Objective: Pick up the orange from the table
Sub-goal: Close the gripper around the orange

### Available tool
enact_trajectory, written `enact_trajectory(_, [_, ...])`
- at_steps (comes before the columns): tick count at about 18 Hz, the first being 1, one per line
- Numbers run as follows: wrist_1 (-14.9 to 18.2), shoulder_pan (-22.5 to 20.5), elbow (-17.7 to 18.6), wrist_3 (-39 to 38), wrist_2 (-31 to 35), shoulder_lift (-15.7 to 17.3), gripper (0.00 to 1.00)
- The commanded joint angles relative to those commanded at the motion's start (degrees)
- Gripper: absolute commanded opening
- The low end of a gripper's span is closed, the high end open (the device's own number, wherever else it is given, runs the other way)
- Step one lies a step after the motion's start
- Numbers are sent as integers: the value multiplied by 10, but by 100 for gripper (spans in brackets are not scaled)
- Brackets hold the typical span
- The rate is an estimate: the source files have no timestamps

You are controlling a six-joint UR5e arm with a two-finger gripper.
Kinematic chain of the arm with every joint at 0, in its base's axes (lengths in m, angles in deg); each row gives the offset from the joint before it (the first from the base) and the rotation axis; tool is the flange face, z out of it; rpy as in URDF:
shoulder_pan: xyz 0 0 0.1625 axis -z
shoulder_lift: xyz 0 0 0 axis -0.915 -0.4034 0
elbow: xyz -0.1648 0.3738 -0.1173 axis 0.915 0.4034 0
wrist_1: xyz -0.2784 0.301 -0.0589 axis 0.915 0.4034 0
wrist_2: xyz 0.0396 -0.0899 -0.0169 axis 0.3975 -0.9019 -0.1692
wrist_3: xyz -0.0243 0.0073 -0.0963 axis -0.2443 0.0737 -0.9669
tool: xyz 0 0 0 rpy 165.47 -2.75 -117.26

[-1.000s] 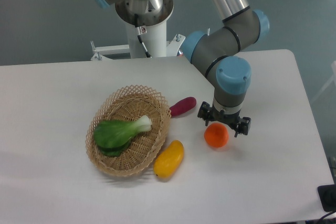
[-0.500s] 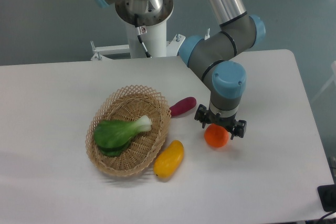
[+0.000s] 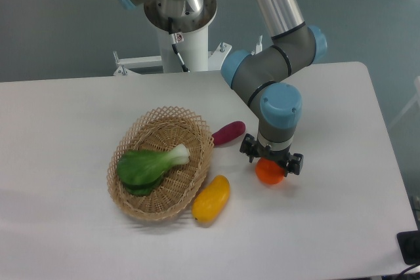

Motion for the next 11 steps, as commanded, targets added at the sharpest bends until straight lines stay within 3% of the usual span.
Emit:
enact_trajectory(1, [-3,0,2,0,0,0,98])
enact_trajectory(3, [-10,0,4,-1,0,0,82])
enact_trajectory(6, [-10,0,4,1,0,1,68])
enact_trajectory(11, [-10,0,0,3,0,4,65])
